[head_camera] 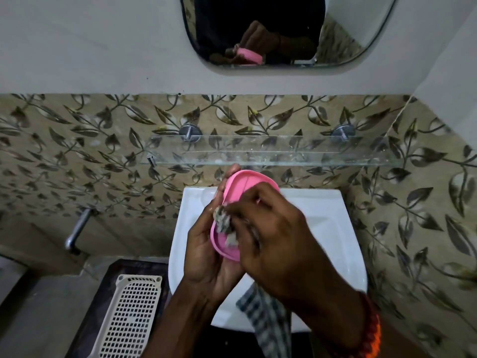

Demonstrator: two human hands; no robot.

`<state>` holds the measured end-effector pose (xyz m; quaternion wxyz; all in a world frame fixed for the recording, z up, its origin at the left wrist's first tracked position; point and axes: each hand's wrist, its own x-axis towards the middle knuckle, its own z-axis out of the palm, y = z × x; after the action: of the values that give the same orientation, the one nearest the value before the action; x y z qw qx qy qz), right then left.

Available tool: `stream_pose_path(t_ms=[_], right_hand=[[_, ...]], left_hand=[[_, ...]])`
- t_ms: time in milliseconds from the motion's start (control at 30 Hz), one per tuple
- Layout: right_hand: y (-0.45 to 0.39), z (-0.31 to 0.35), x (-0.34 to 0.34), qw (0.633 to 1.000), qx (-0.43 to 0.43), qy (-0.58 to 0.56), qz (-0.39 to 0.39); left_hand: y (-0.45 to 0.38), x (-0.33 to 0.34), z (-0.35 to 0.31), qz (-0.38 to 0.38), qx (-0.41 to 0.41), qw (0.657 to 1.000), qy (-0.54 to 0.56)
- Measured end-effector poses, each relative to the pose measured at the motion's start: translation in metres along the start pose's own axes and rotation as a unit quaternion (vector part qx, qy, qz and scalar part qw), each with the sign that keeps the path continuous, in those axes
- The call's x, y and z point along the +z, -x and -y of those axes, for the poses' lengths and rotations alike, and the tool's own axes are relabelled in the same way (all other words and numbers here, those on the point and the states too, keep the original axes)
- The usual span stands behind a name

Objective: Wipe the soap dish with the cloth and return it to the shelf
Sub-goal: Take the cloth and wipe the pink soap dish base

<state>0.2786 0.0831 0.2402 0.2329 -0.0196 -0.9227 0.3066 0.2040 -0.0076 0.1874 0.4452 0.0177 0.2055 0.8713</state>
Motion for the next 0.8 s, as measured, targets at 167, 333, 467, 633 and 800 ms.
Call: stream_pose_path(t_ms=[167,333,467,633,800], right_hand=[[-0.021,-0.016,0.003,0.989,0.028,0.106,-0.096],[-0.005,-0.006,0.014,0.999,0.013,-0.035,0.006],[0.011,-0.009,0.023,0.989,-0.025,-0.016,0.144],[0.015,-0.037,0.039,0.967,0.151,-0.087,0.185],[0.007,-0.085,0.084,0.873,0.354,-0.294,0.163]], left_hand=[[0.002,-0.004,0.002,-0.018,0.000,1.000,0.018],[-0.004,-0.015,-0.010,-0.003,0.018,0.999,0.040],[-0.001,-0.039,-0.011,-0.068,0.031,0.996,-0.046],[0.023,-0.075,-0.029,-0.166,0.075,0.981,-0.065],[0.049,-0.106,-0.050,-0.210,0.023,0.976,-0.044]])
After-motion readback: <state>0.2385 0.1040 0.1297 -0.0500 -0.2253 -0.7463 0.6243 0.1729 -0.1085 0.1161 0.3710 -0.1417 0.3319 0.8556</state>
